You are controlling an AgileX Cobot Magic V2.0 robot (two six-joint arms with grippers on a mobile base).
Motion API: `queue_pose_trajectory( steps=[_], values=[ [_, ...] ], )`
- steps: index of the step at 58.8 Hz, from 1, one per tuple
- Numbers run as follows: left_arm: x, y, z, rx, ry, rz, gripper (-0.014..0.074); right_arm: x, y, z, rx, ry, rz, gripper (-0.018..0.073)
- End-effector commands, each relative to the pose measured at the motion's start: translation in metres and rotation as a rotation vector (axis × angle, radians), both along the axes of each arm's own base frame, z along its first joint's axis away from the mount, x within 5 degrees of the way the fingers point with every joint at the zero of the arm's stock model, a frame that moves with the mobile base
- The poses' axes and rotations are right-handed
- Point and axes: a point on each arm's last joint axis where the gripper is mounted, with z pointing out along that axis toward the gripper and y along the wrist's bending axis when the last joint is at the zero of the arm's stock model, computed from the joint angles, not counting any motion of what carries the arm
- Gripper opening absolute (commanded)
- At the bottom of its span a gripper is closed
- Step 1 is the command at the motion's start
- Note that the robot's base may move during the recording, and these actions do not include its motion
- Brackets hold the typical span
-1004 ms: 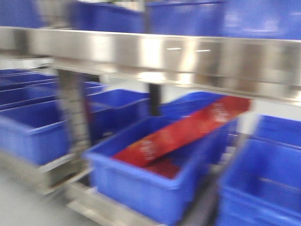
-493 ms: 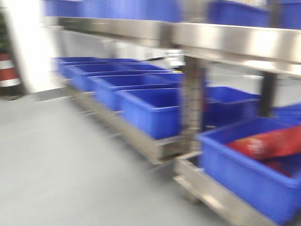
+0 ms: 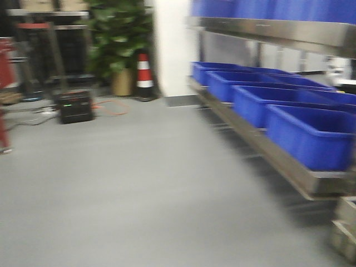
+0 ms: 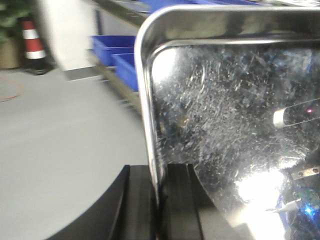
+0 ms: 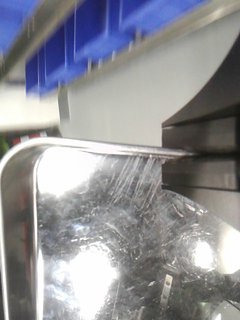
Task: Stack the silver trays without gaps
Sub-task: 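Hold the silver tray in both grippers while the base drives away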
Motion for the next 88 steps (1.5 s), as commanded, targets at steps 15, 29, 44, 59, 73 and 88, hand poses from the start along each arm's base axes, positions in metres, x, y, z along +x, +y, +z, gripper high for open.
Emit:
queue_pose_trajectory(
  steps=[15, 29, 44, 59, 73, 88],
  values=[
    [-0.0080, -0.0096, 0.0121, -0.074, -0.060, -0.061, -0.0007, -0.0038, 0.0060, 0.0110, 0.047, -0.073, 0.025, -0.0079],
    [-0.0080, -0.0096, 0.0121, -0.074, -0.060, -0.061, -0.0007, -0.0038, 0.0060, 0.0110, 0.047, -0.073, 0.025, -0.0079],
    [-0.0080, -0.0096, 0.0121, -0.074, -0.060, -0.061, -0.0007, -0.0038, 0.0060, 0.0110, 0.047, -0.073, 0.025, -0.0079],
    [-0.0080, -0.0096, 0.0121, -0.074, -0.060, -0.061, -0.0007, -0.0038, 0.0060, 0.0110, 0.047, -0.073, 0.025, -0.0079],
    [-0.0080, -0.0096, 0.0121, -0.074, -0.060, -0.061, -0.0007, -0.0038, 0.0060, 0.0110, 0.047, -0.073, 0.025, -0.0079],
    [-0.0080, -0.0096, 0.0121, -0.074, -0.060, -0.061, -0.0007, -0.0038, 0.0060, 0.0110, 0.047, -0.073, 0.025, -0.0079]
  ],
)
